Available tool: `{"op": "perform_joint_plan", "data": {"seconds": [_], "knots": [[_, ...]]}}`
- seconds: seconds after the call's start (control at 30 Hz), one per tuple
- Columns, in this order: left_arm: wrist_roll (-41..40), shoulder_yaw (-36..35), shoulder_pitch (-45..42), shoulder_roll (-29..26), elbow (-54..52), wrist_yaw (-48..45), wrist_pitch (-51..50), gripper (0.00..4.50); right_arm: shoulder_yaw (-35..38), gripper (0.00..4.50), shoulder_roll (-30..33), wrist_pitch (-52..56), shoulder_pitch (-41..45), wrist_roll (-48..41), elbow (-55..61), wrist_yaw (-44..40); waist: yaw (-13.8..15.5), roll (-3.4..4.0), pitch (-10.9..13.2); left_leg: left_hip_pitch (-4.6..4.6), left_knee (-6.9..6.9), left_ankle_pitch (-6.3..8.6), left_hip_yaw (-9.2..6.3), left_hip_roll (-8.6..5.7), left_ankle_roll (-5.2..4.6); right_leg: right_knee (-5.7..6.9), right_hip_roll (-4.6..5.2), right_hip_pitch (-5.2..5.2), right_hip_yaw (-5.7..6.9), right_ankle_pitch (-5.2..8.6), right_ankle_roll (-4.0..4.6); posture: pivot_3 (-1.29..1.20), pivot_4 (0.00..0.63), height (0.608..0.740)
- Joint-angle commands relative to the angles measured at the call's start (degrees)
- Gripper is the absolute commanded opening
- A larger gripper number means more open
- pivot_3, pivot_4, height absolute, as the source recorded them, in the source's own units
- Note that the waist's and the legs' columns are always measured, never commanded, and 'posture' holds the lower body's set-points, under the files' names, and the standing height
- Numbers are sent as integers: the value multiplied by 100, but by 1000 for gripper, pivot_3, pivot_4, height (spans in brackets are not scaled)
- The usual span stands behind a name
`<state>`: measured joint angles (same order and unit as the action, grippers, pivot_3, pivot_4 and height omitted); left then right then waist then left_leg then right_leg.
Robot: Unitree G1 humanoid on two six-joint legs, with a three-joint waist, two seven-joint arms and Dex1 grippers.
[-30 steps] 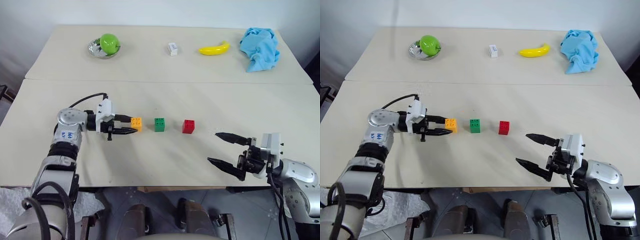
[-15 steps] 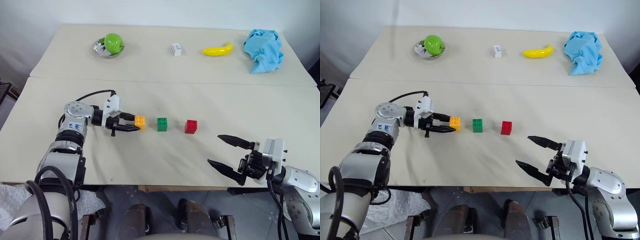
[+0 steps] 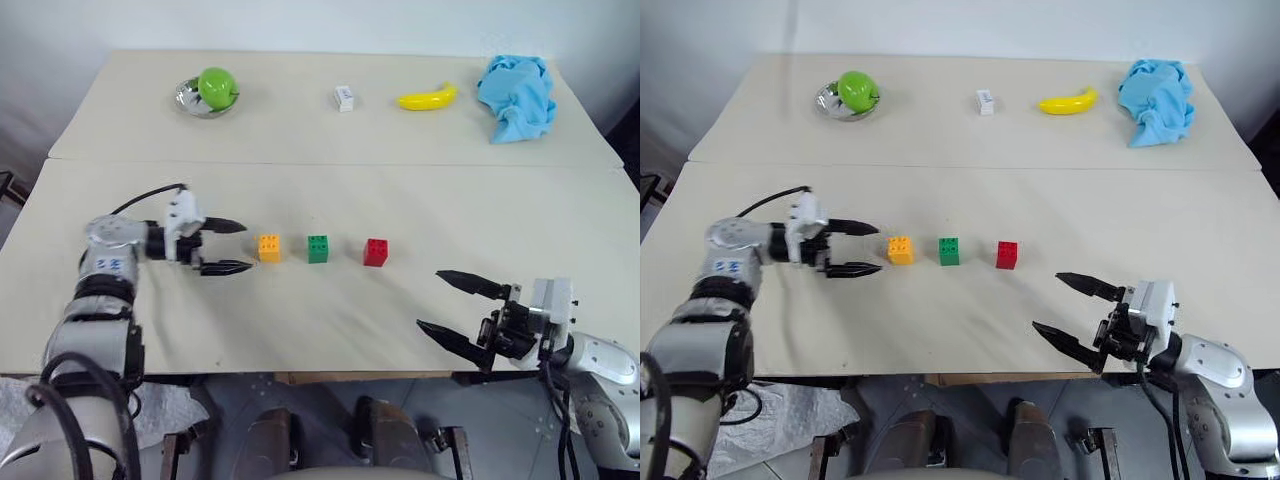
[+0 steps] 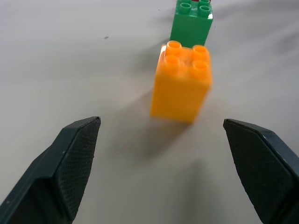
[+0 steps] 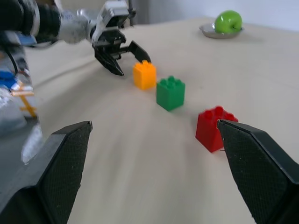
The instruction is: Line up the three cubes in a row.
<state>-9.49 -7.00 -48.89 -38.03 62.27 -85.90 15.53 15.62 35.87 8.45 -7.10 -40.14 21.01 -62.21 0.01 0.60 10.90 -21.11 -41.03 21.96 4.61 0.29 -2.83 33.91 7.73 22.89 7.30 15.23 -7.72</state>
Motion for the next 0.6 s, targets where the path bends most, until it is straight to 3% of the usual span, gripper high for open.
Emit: {"op": "perform_joint_plan", "data": {"seconds": [0.03, 0.13, 0.27, 0.43, 0.6], "knots": [[-979, -590, 991, -209, -1908, 43, -1150, 4490, 242, 4500, 121, -26, 325, -225, -135, -131, -11, 0, 0, 0, -3, 0, -3, 4, 0, 2, 2, 0, -1, 0, 0, 0, 150, 740], [-1544, -1044, 2294, -314, -3771, 557, -1987, 4490, 283, 4500, 273, -1, 643, -176, -605, -393, -21, 1, 0, 4, -4, 2, -7, 3, -3, 8, 8, -1, -9, 0, 0, 0, 150, 740], [-1829, -1661, 3300, -298, -4866, 1426, -2293, 4490, 182, 4500, 438, -66, 1104, -18, -1373, -819, 44, 0, 1, -1, -11, 2, -27, -3, -4, 11, 20, -4, 2, 0, 1, 0, 150, 740], [-1719, -1885, 3872, -351, -5174, 1802, -1983, 4490, -71, 4500, 681, -390, 1951, 440, -2755, -1552, 59, 8, 3, 13, -14, 1, -29, -21, -6, 18, 48, -17, 6, -1, 1, 0, 150, 740], [-1700, -1815, 3962, -327, -5271, 1975, -1709, 4490, -146, 4500, 722, -601, 2419, 598, -3410, -2024, 61, 10, 3, 8, -5, 0, -35, -28, -8, 17, 59, -14, 25, 0, 2, 0, 150, 740]]}}
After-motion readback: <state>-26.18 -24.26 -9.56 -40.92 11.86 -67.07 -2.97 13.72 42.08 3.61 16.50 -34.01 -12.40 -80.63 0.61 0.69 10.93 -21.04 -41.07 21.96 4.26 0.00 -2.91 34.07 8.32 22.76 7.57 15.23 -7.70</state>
